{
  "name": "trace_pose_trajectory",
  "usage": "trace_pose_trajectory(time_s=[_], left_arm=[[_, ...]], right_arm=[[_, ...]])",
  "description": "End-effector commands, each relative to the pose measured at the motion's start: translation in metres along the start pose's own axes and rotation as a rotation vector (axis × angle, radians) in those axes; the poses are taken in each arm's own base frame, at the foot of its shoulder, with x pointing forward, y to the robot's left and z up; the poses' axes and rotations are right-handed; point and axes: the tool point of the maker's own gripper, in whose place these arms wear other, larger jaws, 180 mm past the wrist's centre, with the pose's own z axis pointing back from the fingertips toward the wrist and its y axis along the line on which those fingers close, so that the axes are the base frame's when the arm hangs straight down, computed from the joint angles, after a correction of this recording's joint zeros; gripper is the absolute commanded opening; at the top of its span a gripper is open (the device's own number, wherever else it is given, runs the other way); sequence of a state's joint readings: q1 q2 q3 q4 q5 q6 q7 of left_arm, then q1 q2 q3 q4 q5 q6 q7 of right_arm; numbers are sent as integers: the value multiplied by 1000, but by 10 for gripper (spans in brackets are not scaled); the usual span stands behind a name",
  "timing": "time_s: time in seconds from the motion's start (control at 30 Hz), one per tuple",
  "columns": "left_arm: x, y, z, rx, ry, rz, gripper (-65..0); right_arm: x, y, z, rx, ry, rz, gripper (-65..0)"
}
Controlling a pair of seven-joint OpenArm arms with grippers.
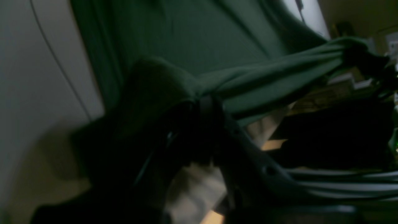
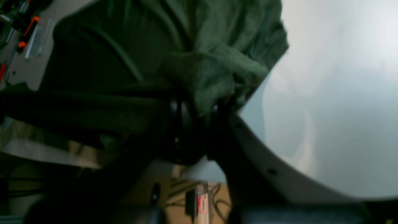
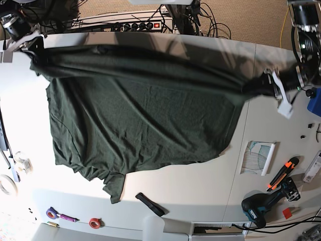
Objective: Layout the t-shirt on the table in an organized manner, then fold the t-shirt properly
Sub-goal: 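Lay the green shirt flat by drawing both grippers apart across the table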
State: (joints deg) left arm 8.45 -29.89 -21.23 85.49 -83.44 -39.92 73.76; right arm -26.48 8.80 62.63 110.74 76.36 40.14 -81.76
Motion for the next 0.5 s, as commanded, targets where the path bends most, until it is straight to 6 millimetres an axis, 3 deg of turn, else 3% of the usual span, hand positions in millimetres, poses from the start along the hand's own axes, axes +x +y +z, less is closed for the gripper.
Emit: trace_pose_trajectory(time_s=[0.0,0.23,0.47], left_arm=[[9,-2,8,-1,-30,-17,-650],[-40,-3,12,6,57,73,-650],[-69,-6,17,10,104,129,-650]], right_arm=[[11,-1,5,-9,-26,31,-650],[-14,-31,10,-174,116,63,-650],[-16,-48,14,-268,131,65,-650]])
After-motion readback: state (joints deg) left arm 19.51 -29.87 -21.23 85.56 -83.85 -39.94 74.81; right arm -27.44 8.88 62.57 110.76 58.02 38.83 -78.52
